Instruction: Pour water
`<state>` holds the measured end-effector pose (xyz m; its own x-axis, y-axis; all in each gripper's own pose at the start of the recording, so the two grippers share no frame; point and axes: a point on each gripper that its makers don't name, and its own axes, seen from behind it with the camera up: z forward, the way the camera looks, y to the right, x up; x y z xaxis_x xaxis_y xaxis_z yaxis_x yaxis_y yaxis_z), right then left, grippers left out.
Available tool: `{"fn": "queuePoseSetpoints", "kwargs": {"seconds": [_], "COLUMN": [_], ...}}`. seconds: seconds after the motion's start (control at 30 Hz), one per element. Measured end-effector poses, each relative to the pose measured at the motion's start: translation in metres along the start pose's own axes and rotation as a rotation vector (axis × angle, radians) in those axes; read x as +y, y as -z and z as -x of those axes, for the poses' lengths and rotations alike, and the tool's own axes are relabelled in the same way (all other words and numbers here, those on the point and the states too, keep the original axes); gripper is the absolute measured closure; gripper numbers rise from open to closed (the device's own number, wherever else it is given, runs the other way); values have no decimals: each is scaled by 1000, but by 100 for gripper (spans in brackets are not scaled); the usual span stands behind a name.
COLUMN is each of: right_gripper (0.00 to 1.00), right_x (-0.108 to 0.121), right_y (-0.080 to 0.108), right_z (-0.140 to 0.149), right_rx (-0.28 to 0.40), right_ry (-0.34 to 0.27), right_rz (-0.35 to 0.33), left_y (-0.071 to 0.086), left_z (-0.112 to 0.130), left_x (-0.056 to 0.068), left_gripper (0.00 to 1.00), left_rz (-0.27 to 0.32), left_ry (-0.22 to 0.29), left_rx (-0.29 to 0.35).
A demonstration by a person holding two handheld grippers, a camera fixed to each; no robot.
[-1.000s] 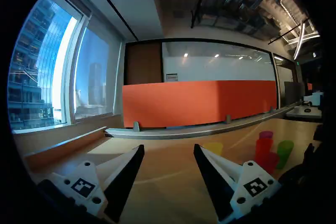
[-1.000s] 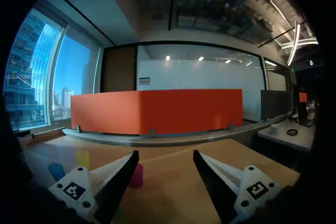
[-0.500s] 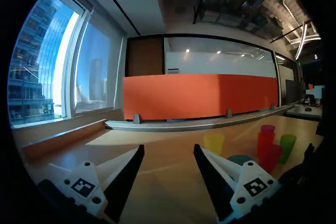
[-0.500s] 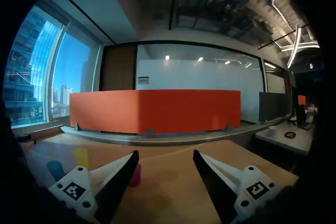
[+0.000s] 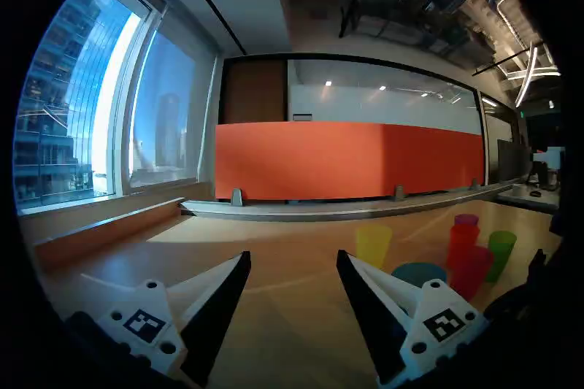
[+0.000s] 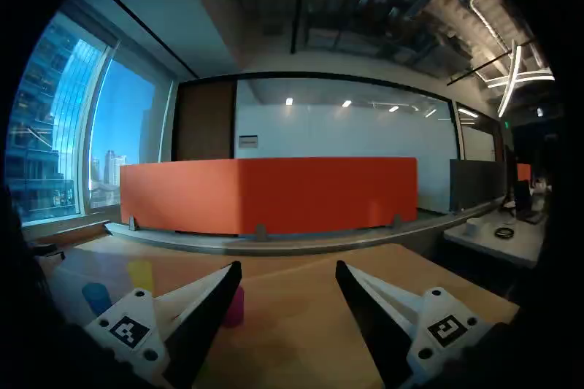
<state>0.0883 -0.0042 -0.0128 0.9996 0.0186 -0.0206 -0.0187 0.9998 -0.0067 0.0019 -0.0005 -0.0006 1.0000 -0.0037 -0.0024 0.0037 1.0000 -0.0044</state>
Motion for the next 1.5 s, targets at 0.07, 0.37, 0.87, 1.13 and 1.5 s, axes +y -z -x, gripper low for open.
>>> {"fn": "queuePoseSetpoints", "kwargs": {"seconds": [0.07, 0.37, 0.87, 1.13, 1.5], "right_gripper": [0, 0, 0, 0, 0], "right_x": [0, 0, 3, 4, -1], "right_y": [0, 0, 2, 4, 6], "right_z": [0, 2, 7, 6, 3], "right_rx": [0, -1, -4, 0, 35], "right_ry": [2, 3, -3, 2, 23], "right_rz": [2, 2, 7, -1, -19], "left_y": [0, 0, 0, -1, 0], "left_z": [0, 0, 0, 1, 1], "left_x": [0, 1, 1, 1, 0], "left_gripper": [13, 13, 13, 13, 13], "left_rz": [1, 5, 5, 6, 5], "left_ry": [0, -2, -4, -4, -4], "left_rx": [-1, -1, -1, -2, -2]}}
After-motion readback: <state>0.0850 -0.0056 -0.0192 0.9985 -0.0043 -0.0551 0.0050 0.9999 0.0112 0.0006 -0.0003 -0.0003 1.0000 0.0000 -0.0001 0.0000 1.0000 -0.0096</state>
